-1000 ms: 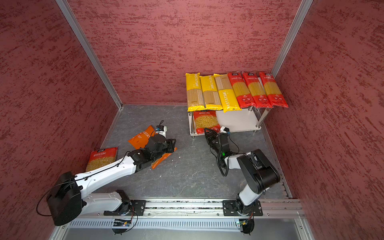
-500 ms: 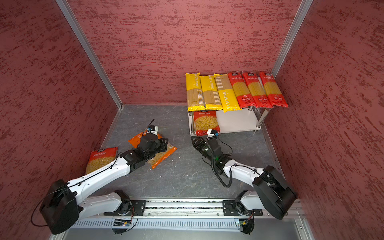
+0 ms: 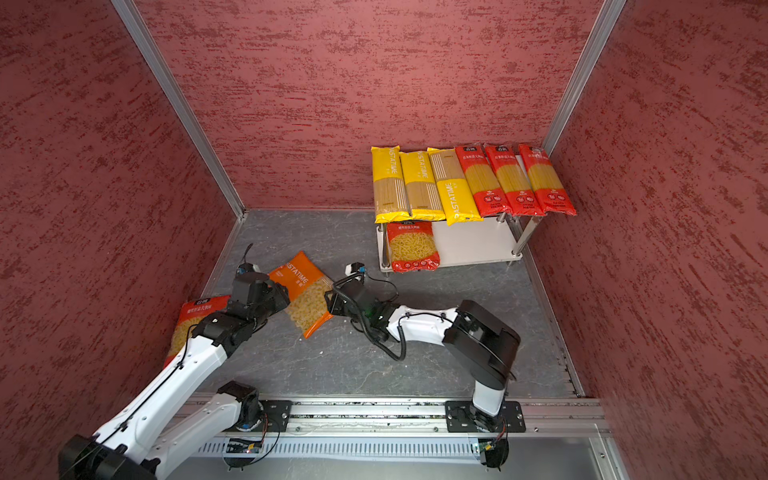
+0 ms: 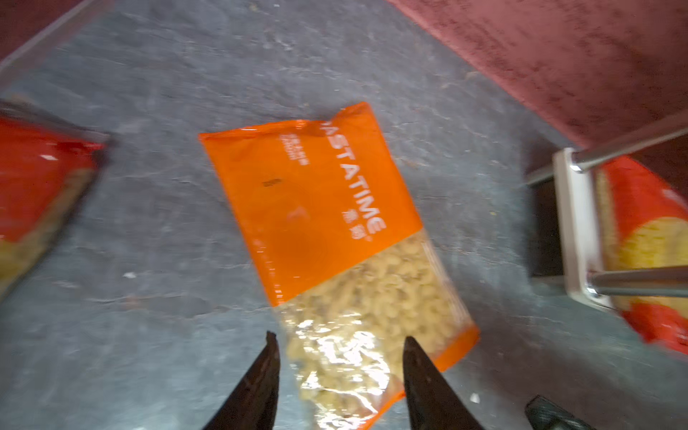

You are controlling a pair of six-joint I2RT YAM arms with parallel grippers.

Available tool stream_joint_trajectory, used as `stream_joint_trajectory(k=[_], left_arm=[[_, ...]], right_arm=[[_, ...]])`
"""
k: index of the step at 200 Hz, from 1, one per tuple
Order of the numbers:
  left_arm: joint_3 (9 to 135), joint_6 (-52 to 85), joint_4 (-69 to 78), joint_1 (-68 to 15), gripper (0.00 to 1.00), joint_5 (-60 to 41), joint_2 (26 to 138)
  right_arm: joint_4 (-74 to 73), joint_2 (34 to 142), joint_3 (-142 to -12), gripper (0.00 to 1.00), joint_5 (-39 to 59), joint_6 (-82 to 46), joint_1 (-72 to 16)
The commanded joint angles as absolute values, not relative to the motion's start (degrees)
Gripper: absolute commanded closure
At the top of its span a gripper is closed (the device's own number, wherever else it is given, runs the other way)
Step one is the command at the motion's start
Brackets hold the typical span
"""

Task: Place and organize the pasta boxes and bags onto the shelf
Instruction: 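Reach the left gripper to the floor fusilli bag while the right withdraws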

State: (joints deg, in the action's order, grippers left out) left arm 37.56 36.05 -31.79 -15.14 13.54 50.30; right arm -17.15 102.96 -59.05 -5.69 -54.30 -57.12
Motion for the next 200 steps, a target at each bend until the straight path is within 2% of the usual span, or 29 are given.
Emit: stream_joint_trajectory(k=[1, 29, 50, 78, 105, 139, 200], left_arm=[[37.8, 37.1, -43.0, -9.5, 0.41, 13.0, 48.4], [36.0, 38.9, -47.6, -2.0, 0.30, 12.7, 46.5], [37.8, 39.2, -48.3, 2.9, 0.24, 12.4, 51.0], [39.0, 39.2, -46.3, 12.5, 0.23, 8.9, 58.7], [36.8, 39.6, -42.3, 18.9, 0.23, 4.3, 60.1], [36.6, 38.5, -39.6, 21.1, 0.24, 5.7, 61.6], [33.3, 41.8, -37.8, 28.1, 0.23, 9.3, 63.8]], right_arm=[[-15.5, 107.4, -64.3, 0.60, -4.0, -52.3, -58.3], [-16.9, 108.4, -65.0, 0.60, -3.5, -52.1, -58.7], [-15.9, 106.4, -63.0, 0.60, -4.1, -50.8, -58.7], [-14.8, 101.9, -58.2, 0.60, -6.0, -49.3, -58.7], [-14.9, 97.2, -52.9, 0.59, -8.5, -49.4, -58.6], [-14.8, 93.8, -48.9, 0.59, -10.5, -49.9, -58.5], [-14.3, 93.3, -49.4, 0.59, -11.5, -49.0, -58.4]])
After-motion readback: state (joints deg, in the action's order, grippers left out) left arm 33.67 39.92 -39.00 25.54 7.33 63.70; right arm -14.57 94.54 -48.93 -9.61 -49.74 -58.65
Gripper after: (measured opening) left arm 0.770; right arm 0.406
